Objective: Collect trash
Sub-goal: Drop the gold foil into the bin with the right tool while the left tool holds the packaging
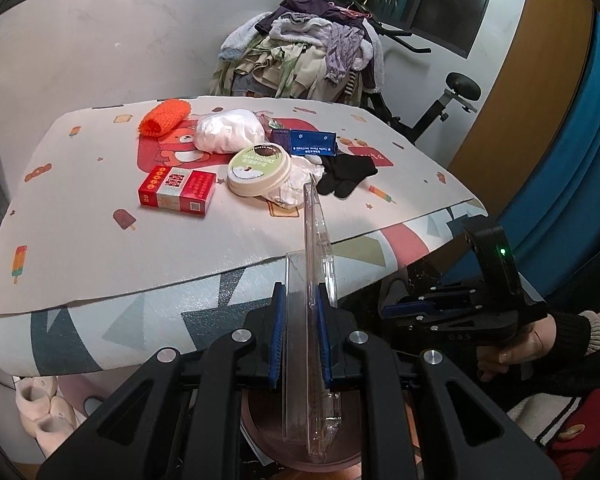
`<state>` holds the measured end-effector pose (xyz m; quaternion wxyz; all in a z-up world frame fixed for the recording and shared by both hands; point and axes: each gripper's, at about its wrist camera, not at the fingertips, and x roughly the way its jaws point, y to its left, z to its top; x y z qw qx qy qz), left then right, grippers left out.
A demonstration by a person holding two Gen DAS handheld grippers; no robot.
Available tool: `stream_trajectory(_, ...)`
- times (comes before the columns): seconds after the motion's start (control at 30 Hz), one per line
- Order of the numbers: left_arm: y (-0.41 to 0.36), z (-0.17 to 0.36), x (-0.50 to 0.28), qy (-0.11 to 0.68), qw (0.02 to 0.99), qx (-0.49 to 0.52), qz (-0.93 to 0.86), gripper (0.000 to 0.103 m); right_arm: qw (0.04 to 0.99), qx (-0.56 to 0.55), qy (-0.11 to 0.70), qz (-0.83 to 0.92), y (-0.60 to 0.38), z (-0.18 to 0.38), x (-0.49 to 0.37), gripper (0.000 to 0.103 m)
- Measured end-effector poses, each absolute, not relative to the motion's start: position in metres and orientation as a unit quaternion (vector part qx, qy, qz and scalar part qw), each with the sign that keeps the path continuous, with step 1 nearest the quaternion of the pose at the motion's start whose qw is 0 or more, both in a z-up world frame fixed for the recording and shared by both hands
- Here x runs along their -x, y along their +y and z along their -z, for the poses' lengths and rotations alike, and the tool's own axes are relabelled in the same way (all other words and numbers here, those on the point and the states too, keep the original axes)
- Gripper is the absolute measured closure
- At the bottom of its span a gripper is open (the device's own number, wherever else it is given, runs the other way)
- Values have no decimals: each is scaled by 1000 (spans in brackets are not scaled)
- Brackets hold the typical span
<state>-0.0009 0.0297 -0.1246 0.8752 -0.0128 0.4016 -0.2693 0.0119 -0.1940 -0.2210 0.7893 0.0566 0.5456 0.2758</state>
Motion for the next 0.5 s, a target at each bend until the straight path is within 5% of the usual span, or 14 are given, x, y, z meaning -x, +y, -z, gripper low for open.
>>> stream_trajectory(0.07,29,126,2,401,875,8,270,88,797,-55,536,-273,-195,218,-13,70)
stream_trajectory(0.3,26,134,4,400,875,2,272,88,853,-25,460,-245,-209,195,-4,11)
stream_trajectory(0.5,22,142,8,405,872,-3,276,88,888,1,408,-212,-222,191,2,6)
